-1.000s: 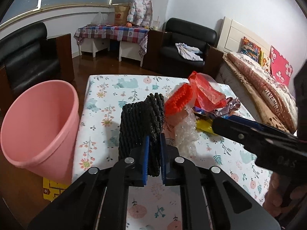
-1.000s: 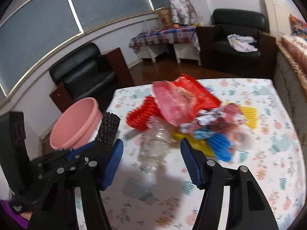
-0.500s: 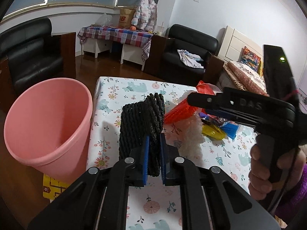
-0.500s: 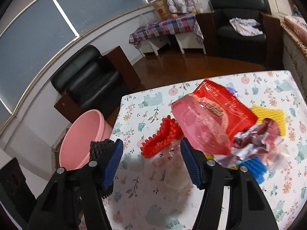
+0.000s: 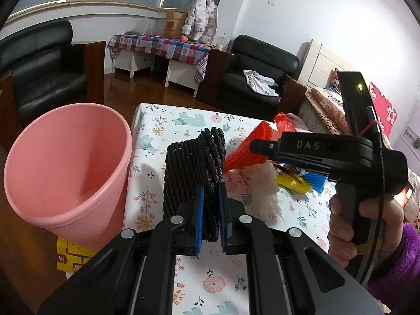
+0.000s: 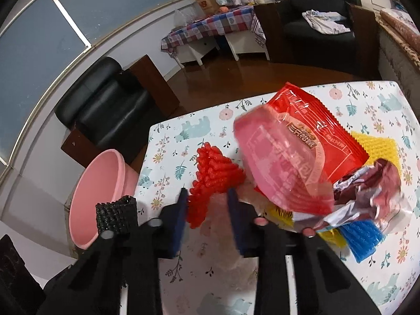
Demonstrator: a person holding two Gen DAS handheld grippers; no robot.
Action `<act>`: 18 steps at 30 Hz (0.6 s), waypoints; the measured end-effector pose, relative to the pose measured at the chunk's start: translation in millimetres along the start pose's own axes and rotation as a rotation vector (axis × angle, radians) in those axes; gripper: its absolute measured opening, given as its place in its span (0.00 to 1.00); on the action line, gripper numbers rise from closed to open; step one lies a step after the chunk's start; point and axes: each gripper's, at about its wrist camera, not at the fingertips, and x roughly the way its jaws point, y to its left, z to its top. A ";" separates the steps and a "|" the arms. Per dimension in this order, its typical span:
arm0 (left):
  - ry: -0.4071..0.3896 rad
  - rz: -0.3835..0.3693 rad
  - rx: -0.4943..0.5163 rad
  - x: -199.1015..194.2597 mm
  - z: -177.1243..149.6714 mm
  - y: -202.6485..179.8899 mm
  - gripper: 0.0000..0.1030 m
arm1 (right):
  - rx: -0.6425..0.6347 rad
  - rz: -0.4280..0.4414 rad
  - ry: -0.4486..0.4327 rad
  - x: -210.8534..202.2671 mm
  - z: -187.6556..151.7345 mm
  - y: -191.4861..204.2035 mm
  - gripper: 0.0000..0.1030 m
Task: Collect trash
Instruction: 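Grasp the red spiky plastic brush with the right tool, then carry both held items over the pink bin and open both tools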
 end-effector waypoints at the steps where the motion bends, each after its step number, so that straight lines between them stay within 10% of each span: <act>1: -0.003 0.000 0.001 -1.0 -0.1 0.4 0.10 | -0.002 -0.003 -0.003 -0.7 -0.2 0.4 0.21; 18: -0.092 0.026 -0.044 -34.3 6.2 16.7 0.10 | -0.032 0.098 -0.119 -66.6 -8.1 9.7 0.11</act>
